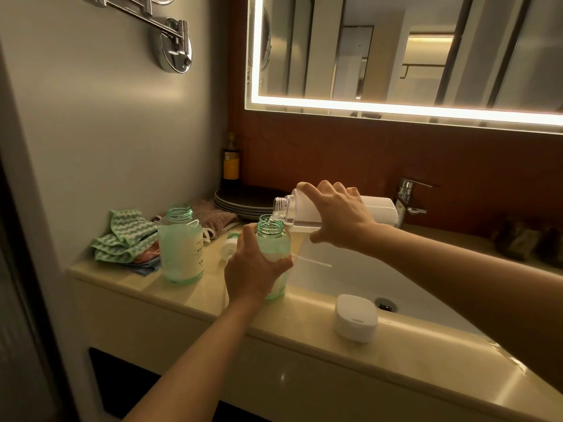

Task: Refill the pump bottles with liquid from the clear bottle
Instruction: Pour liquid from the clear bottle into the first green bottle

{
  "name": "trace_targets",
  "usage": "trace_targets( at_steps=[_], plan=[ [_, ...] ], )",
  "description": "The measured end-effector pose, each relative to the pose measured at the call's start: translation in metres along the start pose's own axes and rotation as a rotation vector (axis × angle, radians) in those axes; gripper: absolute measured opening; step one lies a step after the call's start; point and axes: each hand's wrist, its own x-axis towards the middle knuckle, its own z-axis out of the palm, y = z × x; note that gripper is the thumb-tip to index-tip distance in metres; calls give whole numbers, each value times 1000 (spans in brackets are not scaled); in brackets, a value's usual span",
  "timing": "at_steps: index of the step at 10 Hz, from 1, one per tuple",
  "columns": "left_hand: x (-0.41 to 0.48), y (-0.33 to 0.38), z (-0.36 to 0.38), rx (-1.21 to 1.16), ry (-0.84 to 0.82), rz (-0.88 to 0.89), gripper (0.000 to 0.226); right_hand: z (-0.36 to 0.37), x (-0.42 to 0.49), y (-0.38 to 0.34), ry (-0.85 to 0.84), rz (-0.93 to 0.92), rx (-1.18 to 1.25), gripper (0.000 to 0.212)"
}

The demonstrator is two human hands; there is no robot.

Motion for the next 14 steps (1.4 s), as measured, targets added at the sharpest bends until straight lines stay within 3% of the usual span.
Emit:
trace_targets(
  at_steps=[14],
  plan=[
    [0,-1,1,16,3,-2,83,-2,2,0,-14,-13,-9,92]
  ],
)
